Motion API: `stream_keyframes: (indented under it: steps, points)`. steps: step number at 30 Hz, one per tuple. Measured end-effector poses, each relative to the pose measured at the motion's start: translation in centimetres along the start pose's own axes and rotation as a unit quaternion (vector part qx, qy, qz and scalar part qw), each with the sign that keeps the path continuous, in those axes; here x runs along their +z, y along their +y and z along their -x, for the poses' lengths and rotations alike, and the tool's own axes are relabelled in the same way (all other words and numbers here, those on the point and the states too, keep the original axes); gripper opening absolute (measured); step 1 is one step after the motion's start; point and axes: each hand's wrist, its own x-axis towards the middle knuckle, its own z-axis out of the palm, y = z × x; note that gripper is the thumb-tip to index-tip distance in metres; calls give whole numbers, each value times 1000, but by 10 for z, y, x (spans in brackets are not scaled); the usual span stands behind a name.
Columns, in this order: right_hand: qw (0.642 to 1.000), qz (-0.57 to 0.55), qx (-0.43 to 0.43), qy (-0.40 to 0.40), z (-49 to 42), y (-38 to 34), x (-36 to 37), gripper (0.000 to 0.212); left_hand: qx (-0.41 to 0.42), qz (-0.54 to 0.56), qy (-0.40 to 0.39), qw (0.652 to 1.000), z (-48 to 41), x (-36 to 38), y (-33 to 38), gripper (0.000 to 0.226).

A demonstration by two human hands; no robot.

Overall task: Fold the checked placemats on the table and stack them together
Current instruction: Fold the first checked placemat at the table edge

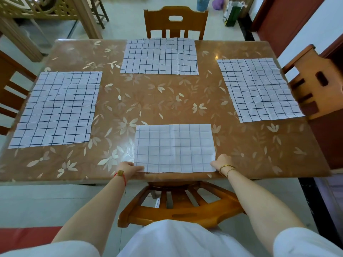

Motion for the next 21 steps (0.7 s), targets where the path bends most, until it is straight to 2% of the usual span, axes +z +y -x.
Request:
stream_keyframes:
  steps: [5,8,11,13,17,21]
  points:
    - [997,12,-18,76,2,8,0,29,27,-96,-28,995,2,-2,-8,53]
    - [989,-33,-56,131,4,-2,-2,24,38,-127,8,991,3,-4,-5,53]
    - [983,-36,-101,146,8,-26,-6,16,69,-149,83,983,4,-11,-1,58]
    - [978,-55,-141,143,6,-45,-5,13,109,-138,142,974,1,-15,4,55]
    - [971,-12,-220,94,2,-89,0,11,215,-83,193,954,-5,-20,34,21]
    - [945,61,-315,55,-3,-135,6,29,316,-181,186,912,-29,-20,57,40]
